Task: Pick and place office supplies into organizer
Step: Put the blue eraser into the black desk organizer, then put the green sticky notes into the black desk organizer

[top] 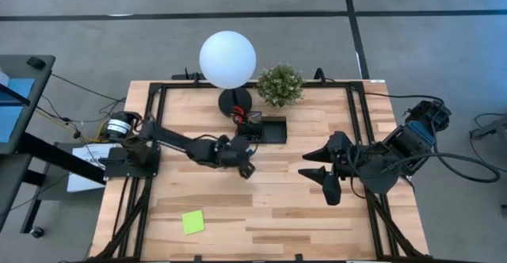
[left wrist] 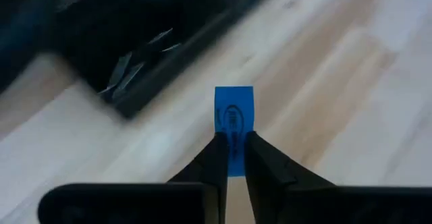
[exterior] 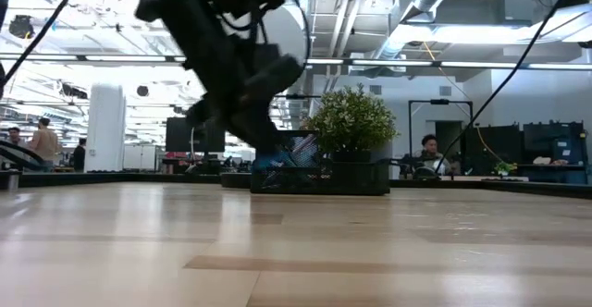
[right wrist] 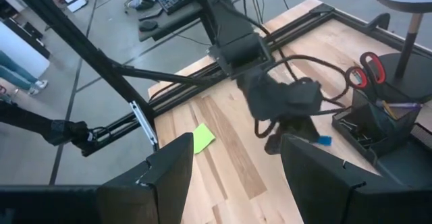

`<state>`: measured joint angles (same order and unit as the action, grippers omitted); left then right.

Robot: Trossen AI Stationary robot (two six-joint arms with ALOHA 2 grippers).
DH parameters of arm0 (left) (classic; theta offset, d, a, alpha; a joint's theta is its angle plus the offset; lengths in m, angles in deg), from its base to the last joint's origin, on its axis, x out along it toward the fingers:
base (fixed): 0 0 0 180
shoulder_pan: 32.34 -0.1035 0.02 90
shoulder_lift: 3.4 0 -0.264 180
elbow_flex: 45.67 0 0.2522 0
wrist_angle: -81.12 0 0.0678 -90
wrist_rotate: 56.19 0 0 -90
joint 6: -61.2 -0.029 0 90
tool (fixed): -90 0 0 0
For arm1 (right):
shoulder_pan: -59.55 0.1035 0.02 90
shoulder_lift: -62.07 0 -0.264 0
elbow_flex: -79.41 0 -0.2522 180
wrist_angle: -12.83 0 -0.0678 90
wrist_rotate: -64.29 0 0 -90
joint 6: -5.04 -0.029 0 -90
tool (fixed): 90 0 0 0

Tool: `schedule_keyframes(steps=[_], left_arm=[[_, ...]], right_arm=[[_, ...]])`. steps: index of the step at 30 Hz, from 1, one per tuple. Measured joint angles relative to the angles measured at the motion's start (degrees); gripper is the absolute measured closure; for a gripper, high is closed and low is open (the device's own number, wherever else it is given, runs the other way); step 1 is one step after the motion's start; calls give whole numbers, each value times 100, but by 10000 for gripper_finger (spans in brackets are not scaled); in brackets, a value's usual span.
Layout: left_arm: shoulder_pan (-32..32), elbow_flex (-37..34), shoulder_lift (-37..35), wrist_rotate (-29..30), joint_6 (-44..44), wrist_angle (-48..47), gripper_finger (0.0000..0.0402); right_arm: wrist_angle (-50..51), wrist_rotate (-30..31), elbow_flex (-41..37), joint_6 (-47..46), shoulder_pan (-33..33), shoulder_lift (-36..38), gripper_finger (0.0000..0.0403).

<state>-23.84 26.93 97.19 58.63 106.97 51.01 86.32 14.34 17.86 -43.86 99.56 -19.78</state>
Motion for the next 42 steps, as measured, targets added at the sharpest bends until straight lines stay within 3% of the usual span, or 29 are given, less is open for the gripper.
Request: schedule_keyframes(steps=[4, 9, 17, 22, 25, 29, 32, 36, 42], left_arm=[[-542, 268, 15, -168, -767, 552, 383], [-1076, 374, -5, -247, -1286, 483, 401], [-1327, 392, -7, -367, -1348, 358, 394], [-1249, 587, -12, -1185, -1363, 449, 393], [-1236, 935, -33, -1784, -1423, 318, 393], [-1218, 1608, -287, -2290, -1242, -407, 396], [-1115, 2134, -646, -2237, -1491, -874, 400], [-955, 2768, -1298, -1751, -1931, -1295, 401], [-783, 3425, -2365, -972, -2326, -1625, 401]], right_arm=[[0, 9, 0, -7, 0, 0, 187], [1, 9, 0, -13, 0, 0, 187], [1, 13, 0, -7, 0, 0, 187], [27, -249, 0, 188, 0, 0, 187], [607, -415, 0, 221, 18, -2, 188], [2038, -399, -222, -1421, 62, -61, 201], [2524, -210, -597, -2476, 246, -33, 215], [2482, 477, -1370, -3173, 610, -32, 233], [1218, 570, -2771, -3998, 596, 29, 272]])
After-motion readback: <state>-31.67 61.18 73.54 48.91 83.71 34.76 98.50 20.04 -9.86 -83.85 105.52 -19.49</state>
